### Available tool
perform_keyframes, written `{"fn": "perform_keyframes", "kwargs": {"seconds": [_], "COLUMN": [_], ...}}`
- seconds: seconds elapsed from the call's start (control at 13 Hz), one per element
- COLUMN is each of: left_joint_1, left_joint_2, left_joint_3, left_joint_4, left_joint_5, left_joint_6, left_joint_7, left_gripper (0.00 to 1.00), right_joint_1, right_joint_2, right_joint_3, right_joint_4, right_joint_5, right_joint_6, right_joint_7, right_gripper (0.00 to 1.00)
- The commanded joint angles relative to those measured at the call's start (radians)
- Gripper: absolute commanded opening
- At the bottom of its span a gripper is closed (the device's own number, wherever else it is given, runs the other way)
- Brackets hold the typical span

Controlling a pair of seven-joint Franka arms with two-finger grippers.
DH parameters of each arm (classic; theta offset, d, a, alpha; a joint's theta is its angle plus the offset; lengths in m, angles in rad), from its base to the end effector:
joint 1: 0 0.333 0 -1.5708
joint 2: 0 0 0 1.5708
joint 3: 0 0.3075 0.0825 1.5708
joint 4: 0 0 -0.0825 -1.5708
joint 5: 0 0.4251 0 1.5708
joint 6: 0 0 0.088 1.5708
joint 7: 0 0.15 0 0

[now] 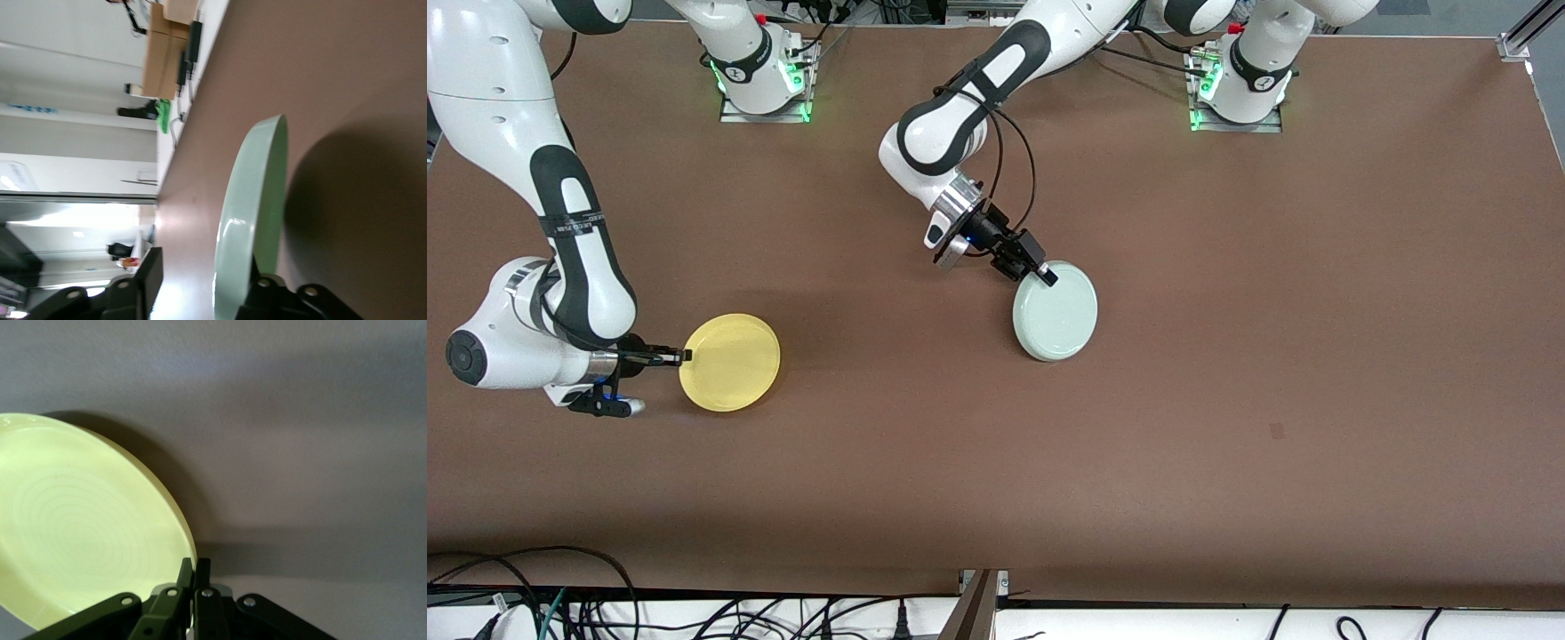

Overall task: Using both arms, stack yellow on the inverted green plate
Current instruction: 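Lower the inverted green plate onto the table with the left gripper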

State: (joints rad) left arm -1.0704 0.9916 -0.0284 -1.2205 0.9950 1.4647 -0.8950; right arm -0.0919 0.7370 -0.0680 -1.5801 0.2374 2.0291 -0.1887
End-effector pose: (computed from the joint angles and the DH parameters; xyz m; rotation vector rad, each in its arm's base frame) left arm 0.4388 -0.5581 0.1291 -1.9409 0.4997 -0.4849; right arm 0.6746 -0.0842 0.1104 -2.9197 0.1403 0.3732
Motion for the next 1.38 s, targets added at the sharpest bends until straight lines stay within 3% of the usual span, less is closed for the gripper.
{"fn": "perform_keyframes", "kwargs": {"seconds": [0.0, 0.31, 0.69, 0.85, 1.0, 1.31], "left_joint_1": [0.015, 0.084, 0.199, 0.234, 0.323, 0.564], "left_joint_2": [0.022, -0.002, -0.073, -0.114, -0.157, -0.163], "left_joint_3": [-0.004, -0.004, -0.005, -0.016, -0.074, -0.31], "left_joint_4": [0.052, 0.142, 0.099, 0.031, -0.023, -0.08], "left_joint_5": [-0.111, -0.364, -0.636, -0.664, -0.72, -0.73], "left_joint_6": [0.064, 0.189, 0.397, 0.465, 0.537, 0.652], "left_joint_7": [-0.06, -0.079, -0.068, -0.059, -0.059, -0.058], "left_gripper": [1.0, 1.0, 1.0, 1.0, 1.0, 1.0], "right_joint_1": [-0.005, -0.009, 0.009, 0.015, 0.034, 0.049], "right_joint_2": [-0.01, -0.019, -0.102, -0.105, -0.105, -0.102], "right_joint_3": [0.002, -0.001, 0.022, 0.039, 0.051, 0.048], "right_joint_4": [0.038, 0.15, 0.167, 0.166, 0.164, 0.158], "right_joint_5": [0.022, 0.013, 0.019, 0.02, 0.02, 0.019], "right_joint_6": [-0.039, -0.18, -0.28, -0.282, -0.282, -0.282], "right_joint_7": [-0.029, -0.035, -0.02, -0.015, -0.015, -0.017], "right_gripper": [0.0, 0.0, 0.0, 0.0, 0.0, 0.0]}}
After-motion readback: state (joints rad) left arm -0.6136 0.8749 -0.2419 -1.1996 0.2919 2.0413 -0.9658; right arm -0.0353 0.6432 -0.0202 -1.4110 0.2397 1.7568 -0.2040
